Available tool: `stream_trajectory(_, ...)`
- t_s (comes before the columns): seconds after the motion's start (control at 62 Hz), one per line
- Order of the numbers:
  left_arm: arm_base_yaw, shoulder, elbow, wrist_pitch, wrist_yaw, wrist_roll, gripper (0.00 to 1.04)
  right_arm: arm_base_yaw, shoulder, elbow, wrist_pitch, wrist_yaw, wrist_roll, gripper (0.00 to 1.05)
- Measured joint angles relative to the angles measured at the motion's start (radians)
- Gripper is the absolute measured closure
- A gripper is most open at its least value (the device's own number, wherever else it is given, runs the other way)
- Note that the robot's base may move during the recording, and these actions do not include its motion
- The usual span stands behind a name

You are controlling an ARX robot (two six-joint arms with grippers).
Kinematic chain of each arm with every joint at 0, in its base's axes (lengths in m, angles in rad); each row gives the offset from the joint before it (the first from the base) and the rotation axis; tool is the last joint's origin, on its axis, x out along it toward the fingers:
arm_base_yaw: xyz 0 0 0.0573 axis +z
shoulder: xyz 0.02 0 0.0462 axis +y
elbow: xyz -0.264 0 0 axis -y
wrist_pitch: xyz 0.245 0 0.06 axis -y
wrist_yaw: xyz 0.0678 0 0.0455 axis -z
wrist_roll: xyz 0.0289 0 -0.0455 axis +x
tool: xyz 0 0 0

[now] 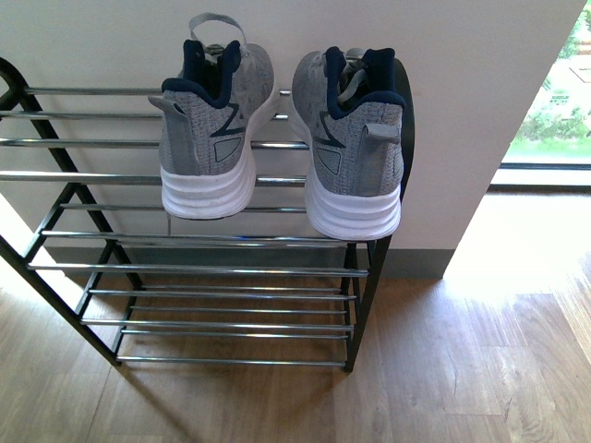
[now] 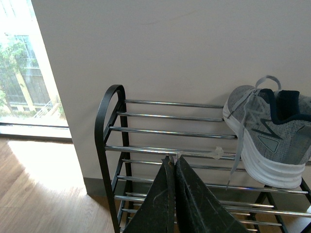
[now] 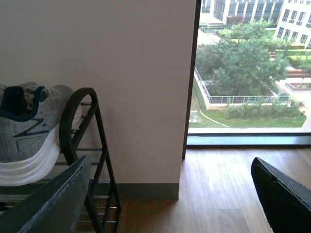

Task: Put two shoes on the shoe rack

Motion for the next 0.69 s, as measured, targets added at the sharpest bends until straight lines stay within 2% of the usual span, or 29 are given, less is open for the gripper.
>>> stream_trajectory(0.516, 0.0, -0.159, 0.0, -0.157, 0.0, 0.0, 1.04, 0.0, 0.0, 0.0, 0.0, 0.0, 0.0, 0.09)
stream_trajectory(0.612, 0.0, -0.283, 0.0, -0.315, 0.0, 0.0, 1.04, 0.0, 0.0, 0.0, 0.0, 0.0, 0.0, 0.09)
stream_trajectory(0.693, 0.0, -0.313, 0.0, -0.326, 0.0, 0.0, 1.04, 0.0, 0.0, 0.0, 0.0, 0.001, 0.0, 0.09)
